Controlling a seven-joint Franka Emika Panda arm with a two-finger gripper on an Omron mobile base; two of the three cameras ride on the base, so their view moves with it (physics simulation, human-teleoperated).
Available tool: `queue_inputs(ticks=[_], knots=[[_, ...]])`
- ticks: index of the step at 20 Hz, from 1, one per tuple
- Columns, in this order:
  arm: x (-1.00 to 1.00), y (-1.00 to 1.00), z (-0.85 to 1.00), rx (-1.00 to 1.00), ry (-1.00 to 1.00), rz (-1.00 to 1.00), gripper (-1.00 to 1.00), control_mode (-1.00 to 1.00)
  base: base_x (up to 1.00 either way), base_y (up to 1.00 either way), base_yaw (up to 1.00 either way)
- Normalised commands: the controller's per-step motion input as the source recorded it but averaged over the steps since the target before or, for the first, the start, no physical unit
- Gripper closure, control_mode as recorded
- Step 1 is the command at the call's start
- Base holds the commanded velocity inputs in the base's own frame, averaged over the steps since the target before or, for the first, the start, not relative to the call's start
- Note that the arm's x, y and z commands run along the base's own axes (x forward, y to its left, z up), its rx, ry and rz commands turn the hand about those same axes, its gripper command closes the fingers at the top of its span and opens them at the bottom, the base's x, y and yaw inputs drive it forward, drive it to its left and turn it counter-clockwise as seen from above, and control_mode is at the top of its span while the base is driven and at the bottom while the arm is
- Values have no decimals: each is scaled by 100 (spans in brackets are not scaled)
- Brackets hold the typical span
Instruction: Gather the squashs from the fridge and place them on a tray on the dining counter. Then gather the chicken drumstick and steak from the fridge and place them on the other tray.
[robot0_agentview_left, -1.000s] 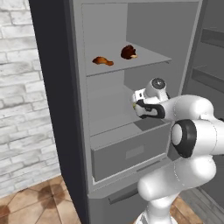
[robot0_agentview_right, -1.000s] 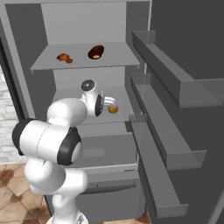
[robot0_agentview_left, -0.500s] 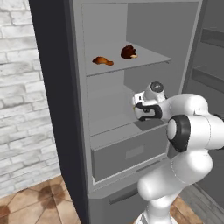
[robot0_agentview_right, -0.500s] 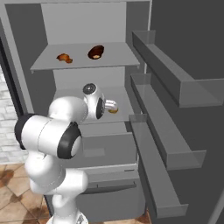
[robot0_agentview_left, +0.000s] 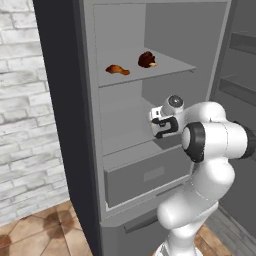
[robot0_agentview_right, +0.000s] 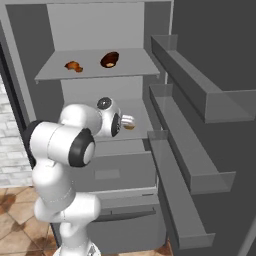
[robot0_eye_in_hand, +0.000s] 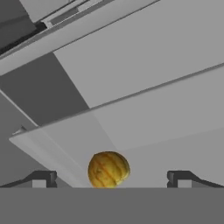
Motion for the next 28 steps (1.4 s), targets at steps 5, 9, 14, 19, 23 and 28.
queue_inputs(ticks=[5,9,14,19,23,28], knots=[[33,-11,-4,0,2,0,-100,-100,0,0,0],[23,-10,-8,0,2,0,-100,-100,0,0,0],[27,-6,-14,0,3,0,-100,-100,0,0,0],[25,-2,-19,0,2,0,-100,-100,0,0,0],[24,0,-20,0,1,0,-100,-100,0,0,0],[23,0,-21,0,0,0,-100,-100,0,0,0]])
